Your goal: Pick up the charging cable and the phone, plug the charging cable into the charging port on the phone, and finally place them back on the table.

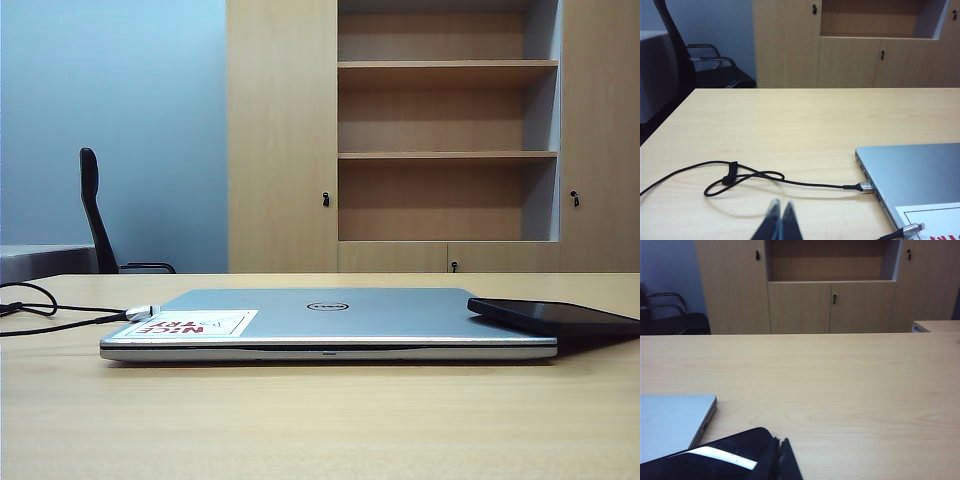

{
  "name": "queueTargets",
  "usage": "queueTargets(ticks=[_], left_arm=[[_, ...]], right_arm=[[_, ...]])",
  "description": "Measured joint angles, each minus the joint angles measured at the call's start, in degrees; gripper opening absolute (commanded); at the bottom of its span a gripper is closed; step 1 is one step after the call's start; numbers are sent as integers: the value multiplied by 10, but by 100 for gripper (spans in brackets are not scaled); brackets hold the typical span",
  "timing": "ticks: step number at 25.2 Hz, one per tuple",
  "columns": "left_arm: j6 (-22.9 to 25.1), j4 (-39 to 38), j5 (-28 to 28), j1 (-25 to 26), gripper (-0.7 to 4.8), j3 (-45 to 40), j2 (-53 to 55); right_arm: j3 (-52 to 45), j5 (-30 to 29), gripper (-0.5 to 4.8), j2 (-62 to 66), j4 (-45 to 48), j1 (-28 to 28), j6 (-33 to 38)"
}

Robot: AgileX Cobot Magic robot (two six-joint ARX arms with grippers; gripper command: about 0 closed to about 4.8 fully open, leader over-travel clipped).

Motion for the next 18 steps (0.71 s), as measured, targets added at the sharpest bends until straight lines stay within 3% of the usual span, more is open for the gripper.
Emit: queueTargets(ticks=[11,13,18], left_arm=[[-1,1,0,0,-5,0,0],[-29,24,0,0,-5,0,0],[-39,56,0,0,-5,30,0]], right_arm=[[0,0,-1,0,0,0,0],[3,0,-1,0,1,0,0],[80,0,-1,2,-10,0,2]])
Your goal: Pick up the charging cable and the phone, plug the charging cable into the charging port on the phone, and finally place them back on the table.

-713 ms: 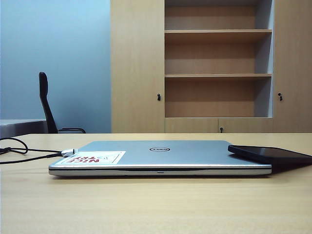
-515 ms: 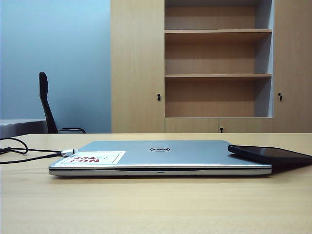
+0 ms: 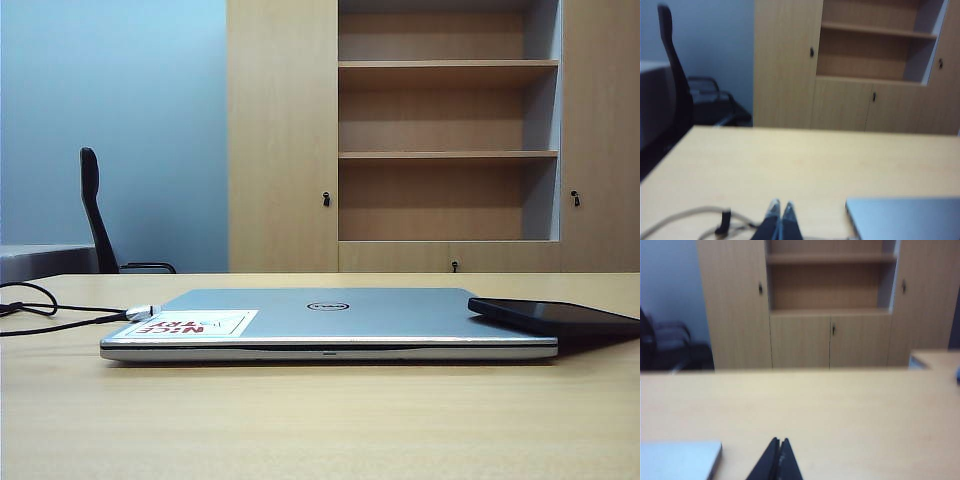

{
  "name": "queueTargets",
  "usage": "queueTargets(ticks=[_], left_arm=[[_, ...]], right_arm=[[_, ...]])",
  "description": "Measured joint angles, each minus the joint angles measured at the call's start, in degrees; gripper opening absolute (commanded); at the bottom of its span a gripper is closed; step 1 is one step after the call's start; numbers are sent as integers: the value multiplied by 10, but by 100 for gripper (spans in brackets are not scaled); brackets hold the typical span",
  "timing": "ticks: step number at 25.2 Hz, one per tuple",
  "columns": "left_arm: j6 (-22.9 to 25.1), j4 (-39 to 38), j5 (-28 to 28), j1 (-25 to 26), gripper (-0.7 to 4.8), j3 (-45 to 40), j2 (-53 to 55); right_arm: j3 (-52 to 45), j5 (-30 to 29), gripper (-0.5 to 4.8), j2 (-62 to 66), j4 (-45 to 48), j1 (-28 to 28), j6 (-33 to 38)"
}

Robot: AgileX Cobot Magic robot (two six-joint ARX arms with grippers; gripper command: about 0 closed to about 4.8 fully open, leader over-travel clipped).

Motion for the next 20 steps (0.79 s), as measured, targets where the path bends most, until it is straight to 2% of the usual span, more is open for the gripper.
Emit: queueTargets(ticks=[11,17,20], left_arm=[[0,0,0,0,-5,83,15],[0,-3,0,0,-5,142,112],[0,4,0,0,-5,173,176]], right_arm=[[116,0,-1,106,-28,0,0],[177,-36,-2,190,-28,3,0],[212,-74,-2,231,-29,17,0]])
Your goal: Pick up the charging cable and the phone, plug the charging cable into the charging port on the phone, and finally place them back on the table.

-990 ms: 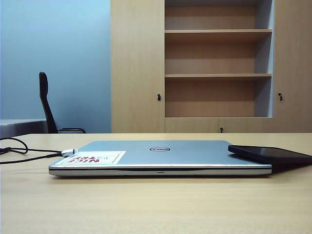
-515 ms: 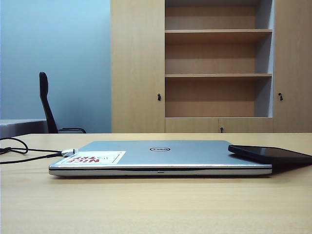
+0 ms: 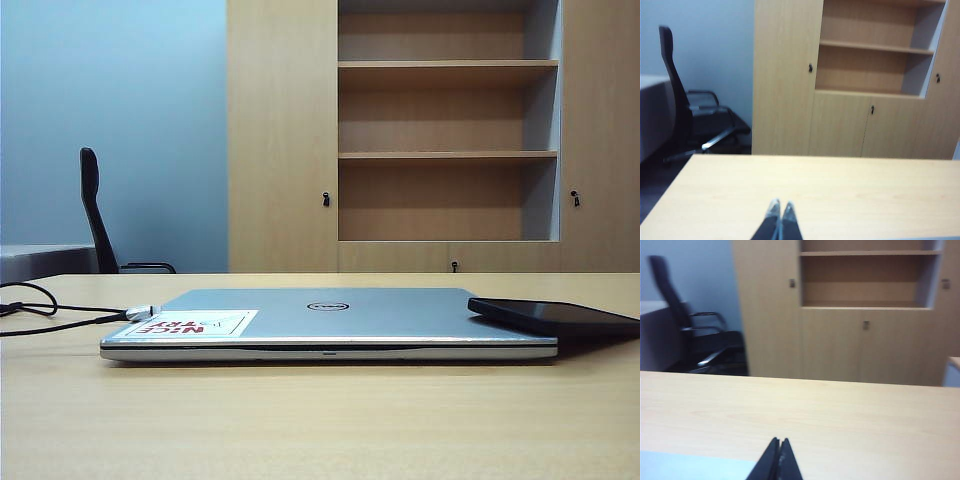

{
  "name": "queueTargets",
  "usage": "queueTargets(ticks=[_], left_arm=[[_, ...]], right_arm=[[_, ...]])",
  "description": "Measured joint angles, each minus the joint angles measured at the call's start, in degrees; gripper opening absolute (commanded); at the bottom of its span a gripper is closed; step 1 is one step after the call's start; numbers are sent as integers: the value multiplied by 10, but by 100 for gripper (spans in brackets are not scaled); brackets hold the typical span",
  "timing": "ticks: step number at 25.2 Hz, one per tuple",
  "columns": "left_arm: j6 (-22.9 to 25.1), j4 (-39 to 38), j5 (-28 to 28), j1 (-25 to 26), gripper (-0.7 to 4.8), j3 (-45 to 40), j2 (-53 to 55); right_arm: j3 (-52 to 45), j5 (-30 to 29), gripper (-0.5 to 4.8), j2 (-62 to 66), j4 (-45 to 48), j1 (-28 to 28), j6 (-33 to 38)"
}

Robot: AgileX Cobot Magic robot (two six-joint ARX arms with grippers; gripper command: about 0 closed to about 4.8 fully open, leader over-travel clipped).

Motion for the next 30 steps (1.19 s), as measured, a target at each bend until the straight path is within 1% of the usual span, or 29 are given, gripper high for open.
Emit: queueTargets(ticks=[1,2,6,11,15,16,17,19,24,25,26,28,30], left_arm=[[0,0,0,0,-5,7,16],[0,0,0,-2,-5,18,48],[1,10,0,-15,-5,30,99],[9,39,0,-63,-5,33,161],[44,50,1,-99,-6,33,210],[55,51,2,-112,-5,33,230],[61,51,2,-116,-5,33,241],[76,54,1,-119,-5,33,268],[111,55,1,-123,-5,32,318],[121,54,1,-122,-5,32,325],[143,54,2,-122,-5,33,337],[172,54,1,-122,-5,32,354],[183,54,1,-123,-5,32,365]], right_arm=[[9,-4,-2,10,0,6,0],[30,-7,-2,30,2,27,0],[57,-9,-2,56,2,71,0],[70,-4,-2,77,0,134,0],[71,0,-2,76,-11,178,0],[71,0,-2,75,-28,198,-3],[71,0,-2,74,-40,207,-4],[71,0,-2,74,-70,236,-10],[71,-1,-2,74,-116,288,-58],[71,-1,-2,74,-125,296,-67],[71,0,-2,74,-139,310,-82],[71,0,-2,73,-163,331,-108],[70,-2,-2,73,-176,337,-116]])
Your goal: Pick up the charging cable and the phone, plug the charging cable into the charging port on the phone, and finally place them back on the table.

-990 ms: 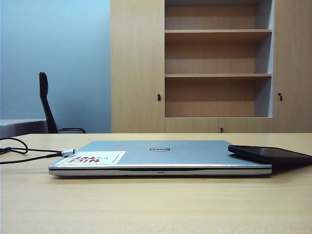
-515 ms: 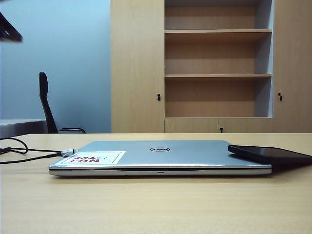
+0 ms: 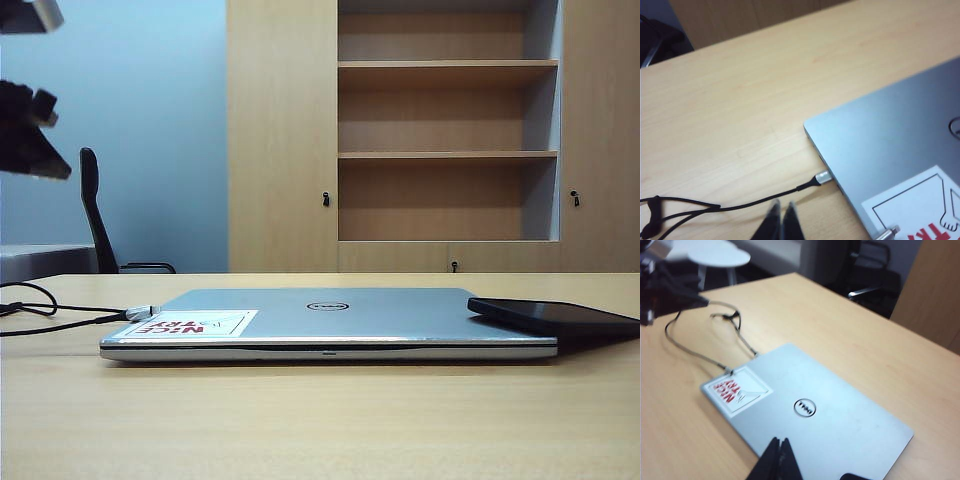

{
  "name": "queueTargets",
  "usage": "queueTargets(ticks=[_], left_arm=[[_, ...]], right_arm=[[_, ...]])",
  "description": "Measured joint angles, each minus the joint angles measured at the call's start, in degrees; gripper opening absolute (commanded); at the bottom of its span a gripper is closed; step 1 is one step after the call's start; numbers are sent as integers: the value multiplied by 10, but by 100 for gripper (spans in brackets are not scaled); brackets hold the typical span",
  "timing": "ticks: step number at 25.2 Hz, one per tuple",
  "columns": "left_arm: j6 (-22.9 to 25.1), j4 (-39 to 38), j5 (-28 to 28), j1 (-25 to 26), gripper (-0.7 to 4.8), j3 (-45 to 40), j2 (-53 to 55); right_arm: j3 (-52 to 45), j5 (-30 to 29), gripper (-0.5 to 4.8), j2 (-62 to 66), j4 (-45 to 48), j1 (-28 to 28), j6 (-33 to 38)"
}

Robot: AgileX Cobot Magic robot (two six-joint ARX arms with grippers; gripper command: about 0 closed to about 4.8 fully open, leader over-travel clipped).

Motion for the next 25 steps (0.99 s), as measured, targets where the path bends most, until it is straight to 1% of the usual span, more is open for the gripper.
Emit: queueTargets(ticks=[6,9,10,11,12,15,16,19,21,22,23,24,25], left_arm=[[13,0,0,0,-5,0,47],[41,0,0,0,-5,0,79],[60,-9,0,0,-4,0,92],[68,-14,0,0,-1,0,96],[77,-20,0,0,15,0,101],[86,-30,0,0,130,0,112],[88,-33,0,0,148,0,114],[102,-31,0,0,189,0,113],[115,-31,0,0,189,0,113],[141,-32,0,0,189,0,113],[150,-33,0,0,198,0,113],[168,-33,0,0,218,0,113],[172,-33,0,0,231,0,113]], right_arm=[[0,1,-1,0,-5,5,-2],[0,2,-1,0,-5,5,-3],[0,2,-1,0,-5,5,-3],[0,2,-1,0,-5,5,-3],[0,2,-1,0,-5,5,-3],[0,2,-1,0,-5,5,-3],[0,2,-1,0,-5,5,-3],[0,2,-1,0,-5,5,-3],[0,2,-1,0,-5,5,-3],[0,2,-1,0,-5,5,-3],[0,2,-1,0,-5,5,-3],[0,2,-1,0,-5,5,-3],[0,2,-1,0,-5,5,-3]])
